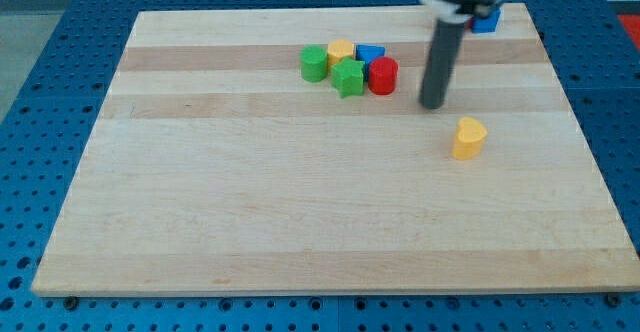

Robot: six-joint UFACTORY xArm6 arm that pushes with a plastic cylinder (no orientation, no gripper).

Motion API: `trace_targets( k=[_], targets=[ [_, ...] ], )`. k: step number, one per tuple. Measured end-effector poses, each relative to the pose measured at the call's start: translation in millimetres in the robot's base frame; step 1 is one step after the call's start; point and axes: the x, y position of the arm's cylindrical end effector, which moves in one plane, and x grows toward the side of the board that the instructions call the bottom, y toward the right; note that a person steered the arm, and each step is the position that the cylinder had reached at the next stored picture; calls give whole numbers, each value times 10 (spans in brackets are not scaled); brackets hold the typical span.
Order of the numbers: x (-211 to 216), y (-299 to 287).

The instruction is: Separate the red circle from group of blocks

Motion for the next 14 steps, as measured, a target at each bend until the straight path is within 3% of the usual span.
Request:
trace_targets(
  k=[1, 2, 5, 9, 10, 14],
  targets=[
    [28, -518],
    [-146, -578],
    [-685, 167],
    [-888, -559],
    [-1027, -479],
    [-1101, 739]
  ],
)
